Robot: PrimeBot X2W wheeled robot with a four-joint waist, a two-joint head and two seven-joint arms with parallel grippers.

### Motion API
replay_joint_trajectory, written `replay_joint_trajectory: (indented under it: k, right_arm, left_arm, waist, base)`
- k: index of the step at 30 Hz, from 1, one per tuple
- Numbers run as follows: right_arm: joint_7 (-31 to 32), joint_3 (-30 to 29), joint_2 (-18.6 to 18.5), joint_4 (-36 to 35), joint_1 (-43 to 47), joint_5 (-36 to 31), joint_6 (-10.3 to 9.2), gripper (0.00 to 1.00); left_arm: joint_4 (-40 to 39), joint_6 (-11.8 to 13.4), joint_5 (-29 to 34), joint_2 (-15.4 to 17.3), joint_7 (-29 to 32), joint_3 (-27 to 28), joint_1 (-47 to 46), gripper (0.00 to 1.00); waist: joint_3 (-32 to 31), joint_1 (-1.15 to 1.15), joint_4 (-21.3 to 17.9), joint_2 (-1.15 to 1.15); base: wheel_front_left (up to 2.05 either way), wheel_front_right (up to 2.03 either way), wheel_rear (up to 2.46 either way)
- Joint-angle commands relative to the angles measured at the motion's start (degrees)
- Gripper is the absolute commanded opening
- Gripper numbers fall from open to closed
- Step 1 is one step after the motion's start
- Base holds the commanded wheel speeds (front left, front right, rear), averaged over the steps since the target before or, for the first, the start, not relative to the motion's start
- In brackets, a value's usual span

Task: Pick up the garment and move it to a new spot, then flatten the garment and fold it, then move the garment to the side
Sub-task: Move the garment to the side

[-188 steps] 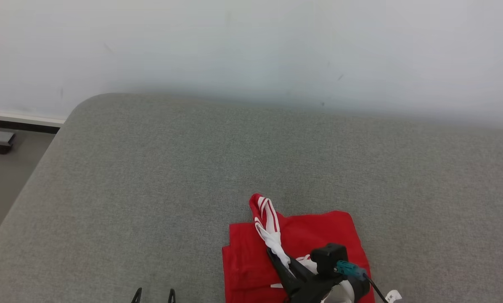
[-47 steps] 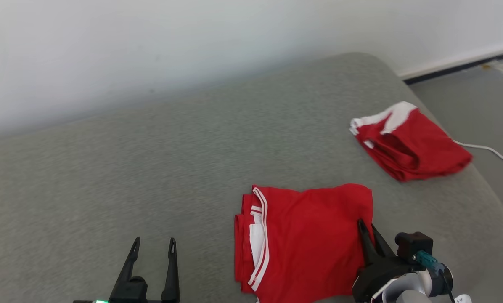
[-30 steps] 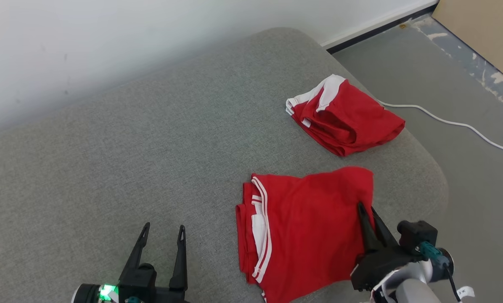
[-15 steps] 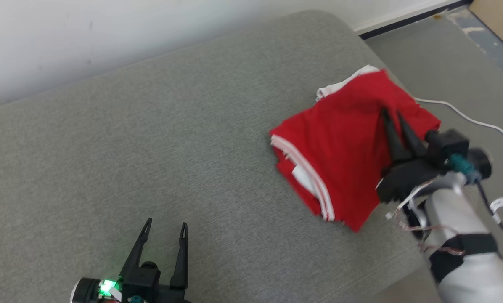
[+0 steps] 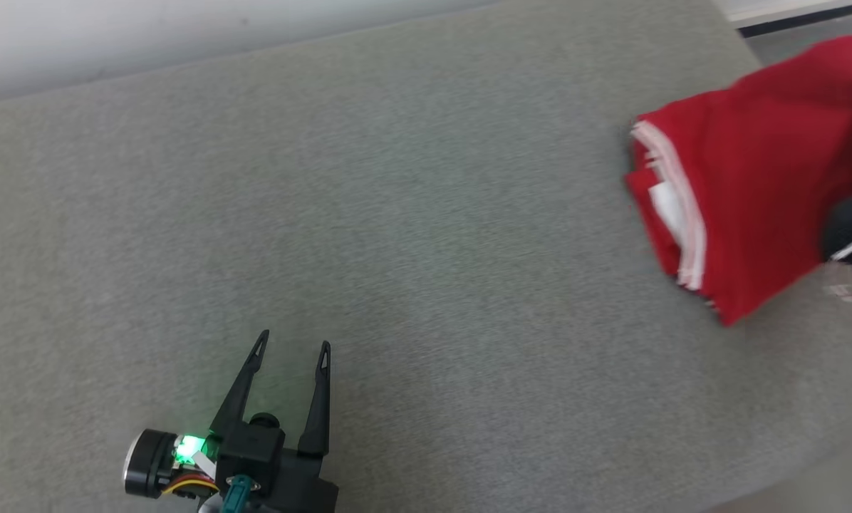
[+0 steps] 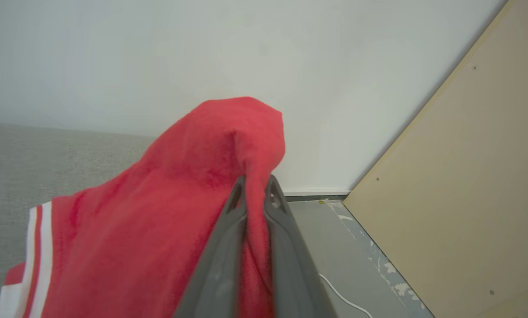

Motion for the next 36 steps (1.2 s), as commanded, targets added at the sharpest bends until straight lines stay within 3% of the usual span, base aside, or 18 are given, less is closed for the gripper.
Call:
replay_joint_trajectory:
  k: [1,3,4,5,6,7,11,14,21,28,36]
  right_arm:
    - [0.0,-2.2,-1.3,0.5,-1.1,-1.6,-0.16,0.00]
    - [0.0,-6.0,-2.8,1.8,-1.5,-4.6,-0.16,0.00]
    - [0.0,-7.8,-3.3,2.1,-1.7,-6.3,-0.16,0.16]
    - [0.0,-9.9,-4.1,2.7,-1.8,-8.1,-0.16,0.46]
    - [0.0,-11.8,-4.5,3.3,-1.9,-10.1,-0.16,0.84]
    - [0.0,-13.5,-4.7,3.5,-2.1,-12.1,-0.16,1.00]
    - [0.0,-20.5,-2.2,2.1,-2.6,-18.4,-0.16,1.00]
    - [0.0,-20.6,0.3,-0.4,-1.7,-18.6,-0.16,1.00]
    - [0.0,-12.7,7.5,-8.0,3.9,-12.6,-0.16,1.00]
    - [0.0,-2.3,11.7,-15.1,11.5,-3.4,-0.16,1.00]
    - [0.0,4.8,15.4,-18.5,20.8,4.0,-0.16,1.00]
  left_arm:
    - [-0.2,0.4,0.0,0.2,-0.1,-0.1,-1.0,1.00]
    - [-0.2,0.4,-0.2,0.3,-0.1,-0.5,-0.8,1.00]
    - [-0.2,0.6,-0.3,0.3,-0.1,-0.6,-0.8,1.00]
    - [-0.3,0.7,-0.3,0.4,-0.1,-0.7,-0.9,1.00]
    - [-0.3,0.8,-0.4,0.4,-0.1,-0.8,-0.9,1.00]
    - [-0.2,0.9,-0.4,0.5,-0.1,-0.8,-0.8,1.00]
    - [-0.1,1.4,-1.0,0.8,-0.1,-0.6,-0.4,1.00]
    - [0.1,2.0,-1.7,0.7,-0.1,0.3,0.0,1.00]
    - [-0.1,2.9,-2.0,0.6,-0.1,1.6,0.5,1.00]
    - [0.1,3.3,-2.2,0.3,-0.1,3.0,1.0,1.00]
    - [0.9,3.8,-3.0,-0.4,-0.1,4.8,3.2,1.00]
  waist:
    - [2.3,-0.01,3.2,-0.01]
    - [2.5,-0.01,4.1,-0.01]
    - [2.6,-0.01,4.4,-0.01]
    - [2.6,-0.01,4.8,-0.01]
    - [2.6,-0.01,5.1,-0.01]
    - [2.6,-0.01,5.3,-0.01]
    - [2.3,-0.01,5.6,-0.01]
    - [1.8,-0.01,5.5,-0.01]
    - [0.3,-0.01,4.8,-0.01]
    - [-1.4,-0.01,5.4,-0.01]
    - [-5.1,-0.01,7.2,-0.01]
  base:
    - [0.00,0.00,0.00]
    - [0.00,0.00,0.00]
    - [0.00,0.00,0.00]
    - [0.00,0.00,0.00]
    - [0.00,0.00,0.00]
    - [0.00,0.00,0.00]
    - [0.00,0.00,0.00]
    - [0.00,0.00,0.00]
    - [0.00,0.00,0.00]
    - [0.00,0.00,0.00]
    - [0.00,0.00,0.00]
